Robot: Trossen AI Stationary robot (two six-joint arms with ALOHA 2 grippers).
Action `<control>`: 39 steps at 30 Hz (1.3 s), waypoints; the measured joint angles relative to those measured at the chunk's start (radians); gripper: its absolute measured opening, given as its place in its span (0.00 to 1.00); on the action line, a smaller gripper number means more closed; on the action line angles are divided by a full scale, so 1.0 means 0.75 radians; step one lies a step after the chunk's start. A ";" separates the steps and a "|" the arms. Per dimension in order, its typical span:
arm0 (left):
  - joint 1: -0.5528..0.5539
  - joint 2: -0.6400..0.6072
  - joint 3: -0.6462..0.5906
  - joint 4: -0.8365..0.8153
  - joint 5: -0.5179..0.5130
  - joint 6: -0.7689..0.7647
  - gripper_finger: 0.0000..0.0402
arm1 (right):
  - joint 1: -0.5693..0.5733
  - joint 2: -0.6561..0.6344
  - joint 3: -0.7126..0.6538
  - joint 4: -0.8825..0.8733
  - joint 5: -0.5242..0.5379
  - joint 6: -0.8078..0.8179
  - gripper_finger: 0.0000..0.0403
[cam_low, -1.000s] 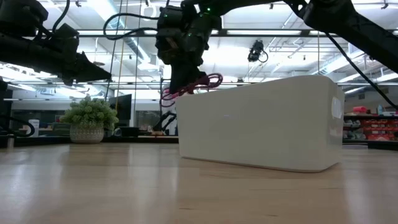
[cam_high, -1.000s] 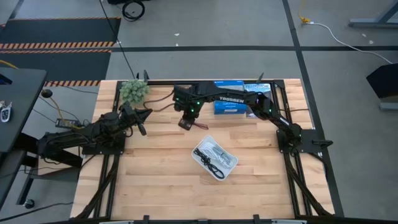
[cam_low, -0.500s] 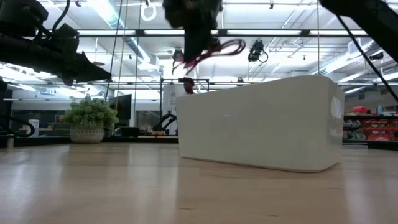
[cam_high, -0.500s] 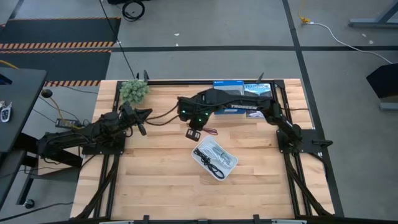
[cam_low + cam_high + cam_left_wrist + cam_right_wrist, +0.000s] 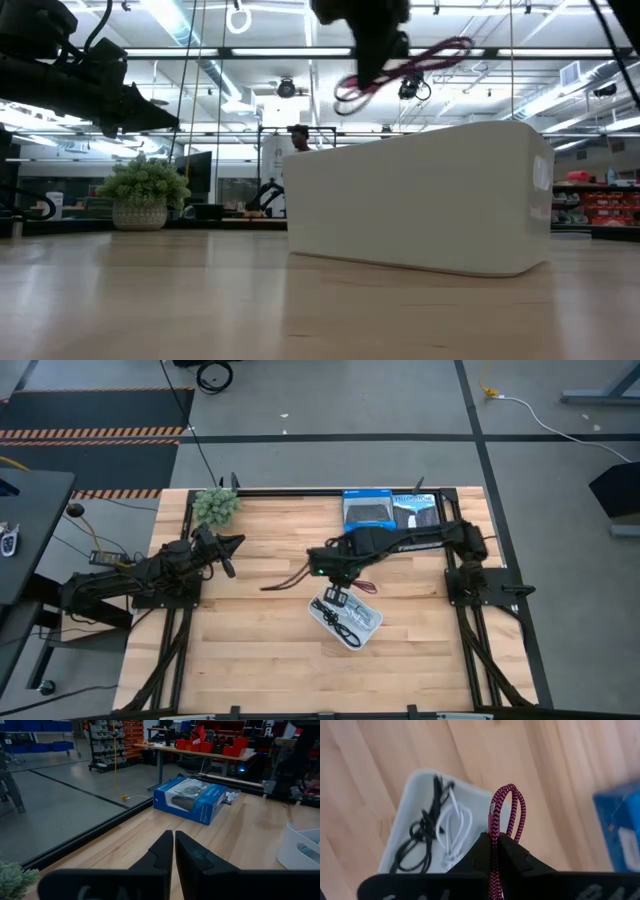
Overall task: Pick and place USB-C Cables
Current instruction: Put the pink and black charger cable into the white bin
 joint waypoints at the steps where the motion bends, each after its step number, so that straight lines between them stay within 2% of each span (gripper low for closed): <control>1: 0.000 0.000 0.000 0.000 0.001 0.000 0.06 | 0.005 -0.030 -0.069 0.024 -0.001 0.025 0.05; 8: 0.000 0.000 0.000 0.000 0.000 0.000 0.06 | 0.031 -0.227 -0.504 0.315 -0.081 0.248 0.05; 18: 0.000 0.000 0.000 0.001 0.000 0.000 0.06 | 0.066 -0.362 -0.905 0.897 -0.138 0.491 0.05; 31: 0.000 0.000 0.000 0.001 0.000 0.000 0.06 | 0.065 -0.361 -1.153 1.143 -0.087 0.629 0.05; 39: 0.000 0.000 0.000 0.000 0.000 0.000 0.06 | 0.066 -0.361 -1.212 1.196 -0.071 0.643 0.08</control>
